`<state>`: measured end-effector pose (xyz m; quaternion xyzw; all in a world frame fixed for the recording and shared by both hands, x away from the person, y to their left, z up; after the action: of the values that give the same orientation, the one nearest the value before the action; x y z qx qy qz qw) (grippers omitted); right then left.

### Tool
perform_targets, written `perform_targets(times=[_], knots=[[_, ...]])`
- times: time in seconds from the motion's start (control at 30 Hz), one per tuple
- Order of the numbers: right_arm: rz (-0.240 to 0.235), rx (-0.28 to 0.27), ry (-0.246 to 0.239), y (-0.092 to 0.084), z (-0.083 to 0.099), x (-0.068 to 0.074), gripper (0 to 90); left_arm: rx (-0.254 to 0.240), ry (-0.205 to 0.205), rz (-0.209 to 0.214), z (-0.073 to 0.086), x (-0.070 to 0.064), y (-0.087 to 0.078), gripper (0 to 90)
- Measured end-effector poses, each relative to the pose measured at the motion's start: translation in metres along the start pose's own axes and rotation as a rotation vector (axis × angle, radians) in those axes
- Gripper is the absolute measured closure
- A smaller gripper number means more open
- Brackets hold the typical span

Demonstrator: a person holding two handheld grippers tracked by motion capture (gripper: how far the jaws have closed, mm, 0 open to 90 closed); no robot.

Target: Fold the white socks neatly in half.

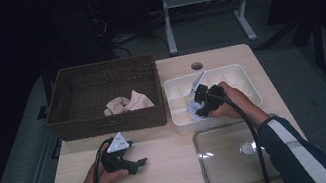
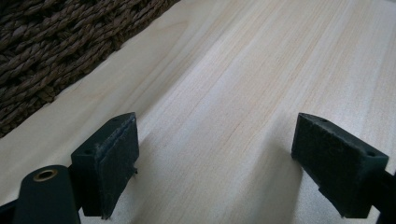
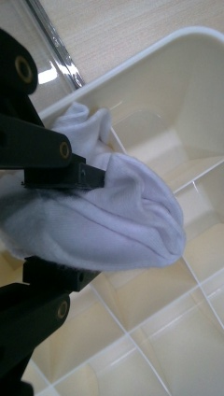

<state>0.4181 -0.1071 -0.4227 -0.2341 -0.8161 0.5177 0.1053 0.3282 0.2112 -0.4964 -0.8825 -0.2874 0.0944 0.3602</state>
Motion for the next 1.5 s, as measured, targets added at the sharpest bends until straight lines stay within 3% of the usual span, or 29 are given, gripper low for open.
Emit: perform_targets(times=[0.33,0.53,0.63,0.97,1.27,1.5], knots=[[-0.08,0.053,0.057,0.009,0.0,-0.004,63.5,-0.002,-0.006,0.001,0.0,-0.001,0.001,14.0],[-0.094,0.096,0.043,0.012,-0.003,-0.005,63.4,-0.001,-0.005,0.0,0.0,-0.001,0.001,14.0],[-0.119,0.09,0.061,0.014,-0.001,-0.006,63.4,-0.001,-0.004,0.0,0.0,-0.001,0.001,14.0],[-0.117,0.12,0.046,0.019,-0.003,-0.004,63.0,-0.004,-0.01,-0.001,-0.001,-0.002,0.002,14.0],[-0.173,0.106,0.073,0.023,-0.001,-0.009,62.8,-0.004,-0.01,0.0,-0.002,-0.002,0.002,14.0],[-0.155,0.118,0.066,0.02,-0.003,-0.006,59.1,-0.005,-0.01,0.0,-0.002,-0.002,0.002,14.0]])
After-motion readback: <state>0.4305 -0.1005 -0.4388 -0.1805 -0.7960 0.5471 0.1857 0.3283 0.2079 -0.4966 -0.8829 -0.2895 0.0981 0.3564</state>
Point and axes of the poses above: each handheld gripper's, and its own axes: y roughly forward along the jaws, z roughly out of its underside, x roughly to its left, the point moved 3 cm from there along y, roughly forward along the jaws, and after that the axes turned 3 degrees about -z, right-handed, at the moved point
